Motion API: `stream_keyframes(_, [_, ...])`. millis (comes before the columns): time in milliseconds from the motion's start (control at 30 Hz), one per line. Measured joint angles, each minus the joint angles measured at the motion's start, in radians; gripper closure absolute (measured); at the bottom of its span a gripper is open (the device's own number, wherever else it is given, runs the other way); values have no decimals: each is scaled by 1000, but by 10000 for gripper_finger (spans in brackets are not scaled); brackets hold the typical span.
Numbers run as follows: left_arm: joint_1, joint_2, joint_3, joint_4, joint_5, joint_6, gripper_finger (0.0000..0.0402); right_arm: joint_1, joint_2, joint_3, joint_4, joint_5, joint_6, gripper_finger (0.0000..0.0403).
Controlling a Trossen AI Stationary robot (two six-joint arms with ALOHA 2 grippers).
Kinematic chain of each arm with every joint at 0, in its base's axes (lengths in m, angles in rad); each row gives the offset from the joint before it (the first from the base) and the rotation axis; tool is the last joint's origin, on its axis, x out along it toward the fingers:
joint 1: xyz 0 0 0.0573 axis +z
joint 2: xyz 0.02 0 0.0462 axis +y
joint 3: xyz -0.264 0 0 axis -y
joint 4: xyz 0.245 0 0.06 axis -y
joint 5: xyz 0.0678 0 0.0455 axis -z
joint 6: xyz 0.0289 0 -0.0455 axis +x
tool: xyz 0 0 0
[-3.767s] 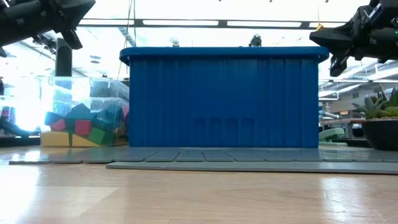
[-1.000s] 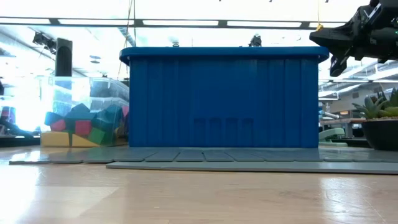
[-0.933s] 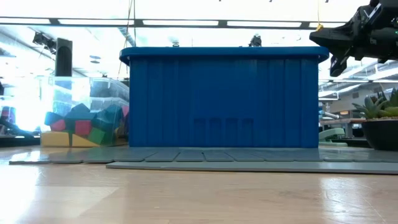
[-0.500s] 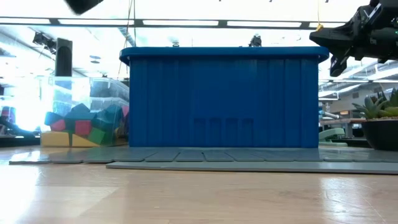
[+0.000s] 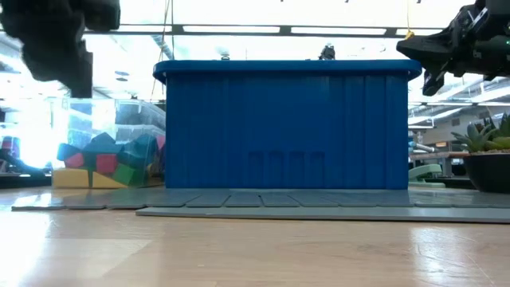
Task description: Sort Items/Unsort Items
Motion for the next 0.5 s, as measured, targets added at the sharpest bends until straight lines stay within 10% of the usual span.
stream_keyframes(500, [0,0,-167,289,-42,-95,393,0,0,8,328,12,398,394])
